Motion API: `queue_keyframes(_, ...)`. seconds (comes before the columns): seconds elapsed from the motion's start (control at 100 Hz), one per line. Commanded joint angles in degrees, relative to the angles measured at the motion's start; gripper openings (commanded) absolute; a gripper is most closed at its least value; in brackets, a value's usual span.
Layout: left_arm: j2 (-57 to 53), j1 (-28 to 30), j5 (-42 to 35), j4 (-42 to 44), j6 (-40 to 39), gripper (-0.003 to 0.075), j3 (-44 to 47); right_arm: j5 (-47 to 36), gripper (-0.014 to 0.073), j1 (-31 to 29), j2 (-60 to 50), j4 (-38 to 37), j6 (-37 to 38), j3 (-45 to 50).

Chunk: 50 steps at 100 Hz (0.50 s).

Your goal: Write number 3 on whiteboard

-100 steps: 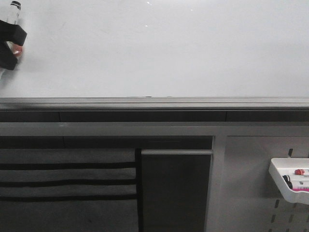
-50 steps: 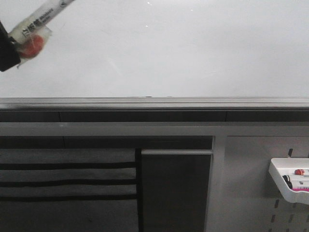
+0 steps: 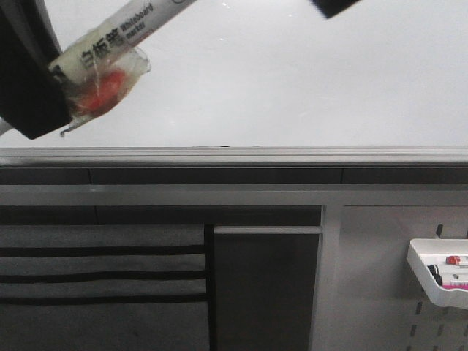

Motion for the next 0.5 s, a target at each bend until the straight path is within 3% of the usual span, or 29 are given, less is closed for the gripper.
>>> queue_keyframes(0.0, -1.0, -0.6, -1.3, -1.2, 0.0, -0.0018, -1.9, -5.1, 0.0475, 4.6, 1.8, -0.2, -0.9, -3.6)
queue_keyframes(0.14, -1.0, -0.6, -1.3, -1.1, 0.0, -0.0018, -1.9, -8.8, 0.0474, 8.5, 5.8, -0.5, -0.9, -5.7)
queue_keyframes(0.37, -1.0, -0.6, -1.3, -1.1, 0.0, -0.0018, -1.9, -12.0, 0.047, 10.0, 9.8, 0.2, -0.9, -6.4)
queue_keyframes(0.49, -1.0, -0.6, -1.3, -1.1, 0.0, -0.0018, -1.9, -12.0, 0.0405, 10.0, 10.2, 1.3, -0.9, -6.4)
